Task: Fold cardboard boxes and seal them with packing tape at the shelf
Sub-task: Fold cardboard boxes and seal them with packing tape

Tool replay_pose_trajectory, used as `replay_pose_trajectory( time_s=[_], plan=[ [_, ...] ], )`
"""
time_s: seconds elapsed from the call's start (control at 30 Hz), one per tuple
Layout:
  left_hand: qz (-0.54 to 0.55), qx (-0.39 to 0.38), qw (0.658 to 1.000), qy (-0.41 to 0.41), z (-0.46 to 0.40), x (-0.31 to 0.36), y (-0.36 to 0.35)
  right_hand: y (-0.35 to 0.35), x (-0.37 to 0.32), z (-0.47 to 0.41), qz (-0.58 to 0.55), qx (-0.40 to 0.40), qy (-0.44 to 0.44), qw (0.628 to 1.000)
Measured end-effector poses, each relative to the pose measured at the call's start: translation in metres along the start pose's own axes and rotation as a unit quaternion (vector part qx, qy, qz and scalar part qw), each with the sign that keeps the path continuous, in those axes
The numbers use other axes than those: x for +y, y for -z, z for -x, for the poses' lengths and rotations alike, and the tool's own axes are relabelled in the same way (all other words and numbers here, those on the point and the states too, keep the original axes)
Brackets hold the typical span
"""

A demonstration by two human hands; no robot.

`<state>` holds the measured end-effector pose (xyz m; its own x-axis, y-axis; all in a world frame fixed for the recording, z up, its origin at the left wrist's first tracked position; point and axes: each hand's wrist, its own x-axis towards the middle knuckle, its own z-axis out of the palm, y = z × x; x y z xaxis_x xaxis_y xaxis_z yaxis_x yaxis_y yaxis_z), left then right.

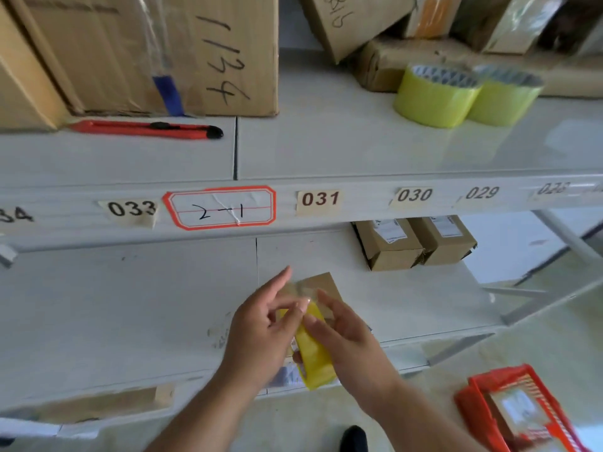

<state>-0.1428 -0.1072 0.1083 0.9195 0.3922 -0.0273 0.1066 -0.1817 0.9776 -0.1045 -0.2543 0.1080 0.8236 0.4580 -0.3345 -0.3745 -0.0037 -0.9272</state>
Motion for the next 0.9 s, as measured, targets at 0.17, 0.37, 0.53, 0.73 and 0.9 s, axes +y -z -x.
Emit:
replay_pose_trajectory(
  time_s=[0.17,0.37,0.53,0.73,0.9],
  plan=[
    [0.074,0.015,0.997,0.004,0.008,0.015,-0.007,0.013,-0.011,0.013,0.012,-0.018,0.026,0.999],
    [0.095,0.06,0.994,-0.011,0.016,0.031,-0.028,0.037,-0.025,0.025,0.003,-0.059,0.03,0.998],
    [0.049,0.08,0.995,-0.03,0.023,0.039,-0.052,0.06,-0.028,0.026,-0.022,-0.089,0.017,0.996],
    [-0.099,0.086,0.987,-0.096,0.03,0.043,-0.066,0.077,-0.031,0.031,-0.071,-0.103,0.009,0.992],
    [-0.095,0.094,0.989,-0.063,0.036,0.052,-0.071,0.083,-0.032,0.03,-0.063,-0.109,0.007,0.992]
  ],
)
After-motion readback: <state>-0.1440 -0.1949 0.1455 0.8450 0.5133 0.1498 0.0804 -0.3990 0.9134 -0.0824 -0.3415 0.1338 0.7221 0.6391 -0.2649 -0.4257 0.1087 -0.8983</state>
